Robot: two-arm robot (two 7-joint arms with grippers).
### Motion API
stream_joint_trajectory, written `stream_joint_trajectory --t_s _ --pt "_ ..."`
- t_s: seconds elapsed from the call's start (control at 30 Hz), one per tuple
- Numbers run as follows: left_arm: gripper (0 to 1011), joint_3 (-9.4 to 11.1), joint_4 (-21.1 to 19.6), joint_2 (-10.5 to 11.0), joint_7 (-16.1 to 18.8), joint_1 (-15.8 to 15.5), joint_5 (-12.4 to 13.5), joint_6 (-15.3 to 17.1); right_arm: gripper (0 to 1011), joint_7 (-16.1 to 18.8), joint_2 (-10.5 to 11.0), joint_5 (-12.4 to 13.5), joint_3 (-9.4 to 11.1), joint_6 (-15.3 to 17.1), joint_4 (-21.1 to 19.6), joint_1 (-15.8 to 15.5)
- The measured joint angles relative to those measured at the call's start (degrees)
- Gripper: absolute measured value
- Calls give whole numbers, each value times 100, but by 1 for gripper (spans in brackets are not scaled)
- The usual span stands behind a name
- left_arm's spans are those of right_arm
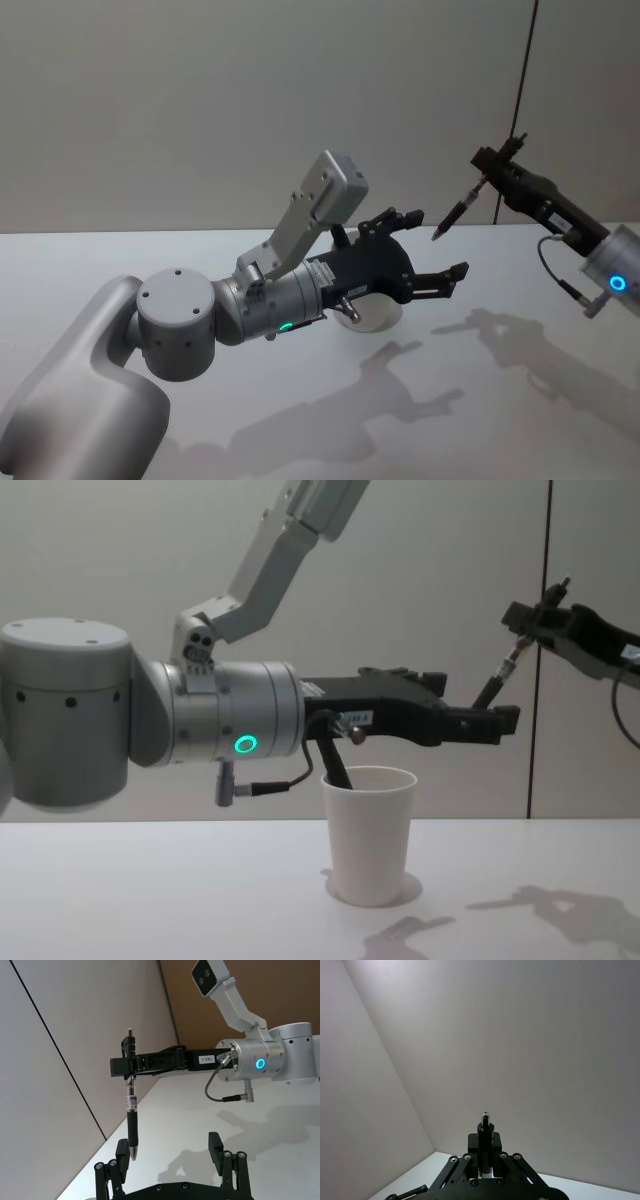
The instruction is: Place the pen into the pen holder.
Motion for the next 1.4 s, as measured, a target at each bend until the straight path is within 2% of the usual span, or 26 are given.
stream_joint_trajectory --t_s 0.33,0.73,1.3,1.4 --pt "1000 0 0 0 0 0 0 0 133 372 -80 -259 -56 -102 719 467" --pt "1000 0 0 0 0 0 0 0 134 860 -246 -513 -180 -318 1821 1146" --pt "1000 0 0 0 0 0 0 0 134 1296 -515 -644 -381 -686 3137 1918" --pt "1000 0 0 0 0 0 0 0 134 1380 -590 -671 -428 -795 3484 2110"
